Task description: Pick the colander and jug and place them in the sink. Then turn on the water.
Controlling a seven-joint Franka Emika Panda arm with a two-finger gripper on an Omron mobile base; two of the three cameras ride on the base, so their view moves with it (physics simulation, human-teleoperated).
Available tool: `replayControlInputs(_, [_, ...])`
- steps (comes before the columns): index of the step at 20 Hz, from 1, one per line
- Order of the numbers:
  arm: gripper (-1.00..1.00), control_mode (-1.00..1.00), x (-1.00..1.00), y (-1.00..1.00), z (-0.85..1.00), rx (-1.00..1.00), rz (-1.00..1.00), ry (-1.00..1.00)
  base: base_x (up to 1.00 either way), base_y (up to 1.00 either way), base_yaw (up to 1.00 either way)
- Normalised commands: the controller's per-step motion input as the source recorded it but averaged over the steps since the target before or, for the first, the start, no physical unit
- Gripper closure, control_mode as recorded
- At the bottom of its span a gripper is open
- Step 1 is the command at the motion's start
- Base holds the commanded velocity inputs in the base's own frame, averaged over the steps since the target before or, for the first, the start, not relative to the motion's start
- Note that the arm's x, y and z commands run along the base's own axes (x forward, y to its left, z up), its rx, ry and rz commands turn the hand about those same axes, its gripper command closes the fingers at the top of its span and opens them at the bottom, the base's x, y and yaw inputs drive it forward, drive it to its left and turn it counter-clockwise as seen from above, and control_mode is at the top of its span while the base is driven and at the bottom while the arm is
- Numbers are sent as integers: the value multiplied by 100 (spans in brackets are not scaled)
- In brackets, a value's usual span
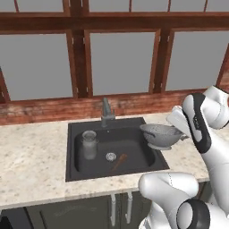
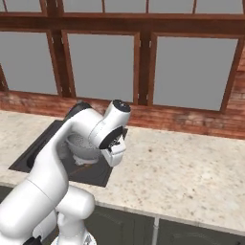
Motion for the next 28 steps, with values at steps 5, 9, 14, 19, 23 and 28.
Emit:
replayControlInputs(5, [100,100,0,0,0,0,0,0,54,2,41])
replayControlInputs(9, [100,100,0,0,0,0,0,0,53,0,39])
replayControlInputs(14, [100,100,0,0,0,0,0,0,72,0,36])
replayControlInputs(19, [100,100,0,0,0,0,0,0,65,0,25])
replayControlInputs(23, [100,-100,43,4,-7,0,10,-10,17,0,5])
replayControlInputs(28, [100,-100,35,22,0,-1,5,-24,0,0,0])
